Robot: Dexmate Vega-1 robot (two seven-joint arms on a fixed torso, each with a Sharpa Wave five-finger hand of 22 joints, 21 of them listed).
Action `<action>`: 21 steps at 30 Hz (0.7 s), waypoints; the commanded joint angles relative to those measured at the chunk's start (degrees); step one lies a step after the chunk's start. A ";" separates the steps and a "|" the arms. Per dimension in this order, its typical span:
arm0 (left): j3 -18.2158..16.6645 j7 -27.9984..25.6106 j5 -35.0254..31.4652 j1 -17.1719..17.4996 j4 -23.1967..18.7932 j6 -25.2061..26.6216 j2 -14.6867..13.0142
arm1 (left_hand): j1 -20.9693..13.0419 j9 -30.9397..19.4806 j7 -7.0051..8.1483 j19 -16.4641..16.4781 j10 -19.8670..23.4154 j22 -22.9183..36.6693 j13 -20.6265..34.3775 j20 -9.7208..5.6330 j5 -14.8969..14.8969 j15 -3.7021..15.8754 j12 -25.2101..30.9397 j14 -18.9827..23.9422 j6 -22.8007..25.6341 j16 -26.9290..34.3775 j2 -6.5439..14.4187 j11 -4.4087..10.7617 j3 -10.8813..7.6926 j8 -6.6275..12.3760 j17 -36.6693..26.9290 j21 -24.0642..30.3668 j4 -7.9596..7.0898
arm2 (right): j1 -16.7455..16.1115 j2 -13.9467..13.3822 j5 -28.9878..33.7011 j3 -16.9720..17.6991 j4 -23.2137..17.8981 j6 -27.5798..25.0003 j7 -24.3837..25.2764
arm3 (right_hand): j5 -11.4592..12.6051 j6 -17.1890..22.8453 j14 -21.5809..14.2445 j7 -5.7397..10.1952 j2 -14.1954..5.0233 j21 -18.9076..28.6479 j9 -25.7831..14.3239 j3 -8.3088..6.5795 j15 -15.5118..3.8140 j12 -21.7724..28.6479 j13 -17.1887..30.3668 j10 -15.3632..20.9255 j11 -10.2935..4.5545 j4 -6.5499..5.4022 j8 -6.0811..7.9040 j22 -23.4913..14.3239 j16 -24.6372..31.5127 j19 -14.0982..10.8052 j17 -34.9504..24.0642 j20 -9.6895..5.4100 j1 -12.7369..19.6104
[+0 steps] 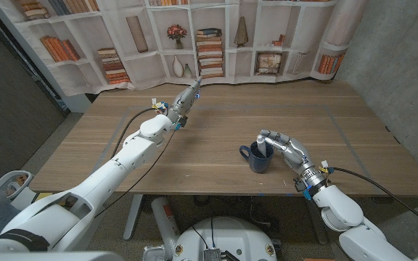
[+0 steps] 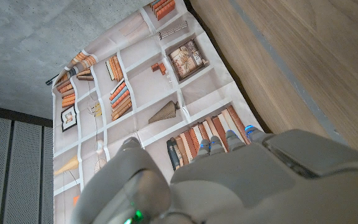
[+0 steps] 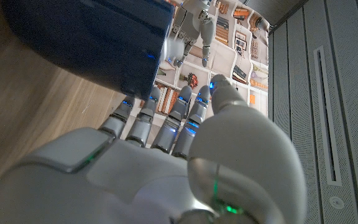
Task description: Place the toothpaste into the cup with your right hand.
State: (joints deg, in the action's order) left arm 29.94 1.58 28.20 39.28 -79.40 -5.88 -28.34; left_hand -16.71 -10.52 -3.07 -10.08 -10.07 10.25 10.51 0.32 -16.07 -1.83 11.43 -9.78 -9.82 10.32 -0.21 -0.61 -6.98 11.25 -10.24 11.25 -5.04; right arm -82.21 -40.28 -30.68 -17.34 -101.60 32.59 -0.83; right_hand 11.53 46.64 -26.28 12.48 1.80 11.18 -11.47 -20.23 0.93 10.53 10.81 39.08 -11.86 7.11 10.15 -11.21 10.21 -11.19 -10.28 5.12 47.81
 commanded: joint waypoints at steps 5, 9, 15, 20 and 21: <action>0.20 -0.25 -0.08 0.09 0.31 0.08 0.42 | -0.20 -0.16 0.35 -13.08 -7.96 0.31 0.10 0.24 0.01 0.15 0.14 -10.36 -6.78 0.33 0.37 0.25 0.17 -0.06 -0.11 0.32 -0.05 | 0.37 -0.16 -1.07 -0.12 0.69 0.29 -1.23 | 0.06 -0.64 0.22 0.21 -0.05 0.01 -0.04 0.34 0.32 0.16 0.17 -0.82 -0.08 -0.26 0.13 0.01 0.09 0.24 -0.12 0.63 -0.75; 0.11 -0.41 -0.03 0.36 0.18 -0.06 0.38 | -0.22 -0.16 0.37 -13.13 -7.91 0.31 0.10 0.22 0.01 0.14 0.16 -10.31 -6.84 0.36 0.39 0.29 0.20 -0.08 -0.11 0.31 -0.04 | 0.61 -0.18 -1.19 -0.18 0.94 0.45 -1.61 | 0.10 -1.12 0.54 0.20 0.05 0.03 -0.04 0.47 0.46 0.11 0.19 -1.52 -0.02 -0.40 0.14 0.01 0.08 0.44 -0.14 0.76 -1.15; -0.03 -0.71 0.12 0.71 0.10 -0.10 0.41 | -0.25 -0.16 0.36 -13.09 -7.89 0.31 0.10 0.23 0.02 0.16 0.17 -10.35 -6.86 0.34 0.41 0.29 0.23 -0.09 -0.11 0.33 -0.04 | 0.75 -0.32 -1.37 -0.09 0.84 0.34 -1.74 | 0.16 -1.13 0.75 0.24 -0.02 0.19 -0.05 0.49 0.77 0.36 0.20 -1.40 0.02 -0.51 0.31 0.02 0.10 0.25 -0.15 1.07 -1.41; 0.03 -0.60 0.08 0.75 0.23 -0.21 0.40 | -0.27 -0.16 0.35 -13.08 -7.96 0.32 0.10 0.22 0.02 0.19 0.14 -10.36 -6.82 0.34 0.43 0.21 0.25 -0.07 -0.11 0.33 -0.03 | 0.82 -0.45 -1.31 -0.01 0.51 0.01 -1.59 | 0.20 -0.97 0.80 0.26 -0.10 0.27 -0.07 0.47 0.98 0.47 0.21 -1.42 -0.02 -0.56 0.48 0.02 0.14 0.16 -0.15 1.35 -1.52; 0.01 -0.54 0.09 0.76 0.28 -0.37 0.42 | -0.28 -0.16 0.36 -13.09 -7.96 0.32 0.10 0.22 0.02 0.16 0.14 -10.37 -6.82 0.33 0.44 0.24 0.26 -0.07 -0.11 0.33 -0.03 | 0.88 -0.56 -1.06 -0.01 0.51 0.00 -1.60 | 0.21 -0.95 1.01 0.26 -0.12 0.28 -0.08 0.46 0.88 0.47 0.21 -1.52 -0.04 -0.56 0.52 0.02 0.08 0.17 -0.15 1.38 -1.55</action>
State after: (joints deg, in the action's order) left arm 30.07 1.03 28.14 39.69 -79.20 -5.79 -28.01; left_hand -16.71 -10.52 -3.07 -10.07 -10.06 10.25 10.51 0.32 -16.07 -1.83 11.43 -9.78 -9.82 10.32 -0.21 -0.61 -7.00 11.25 -10.24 11.25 -5.05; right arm -81.65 -40.49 -31.85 -17.44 -100.91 32.89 -2.20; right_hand 11.53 45.62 -25.57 12.89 1.56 11.18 -11.47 -19.81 1.63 10.53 10.80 37.85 -11.86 6.70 10.31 -11.21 10.21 -10.58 -10.27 6.16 46.68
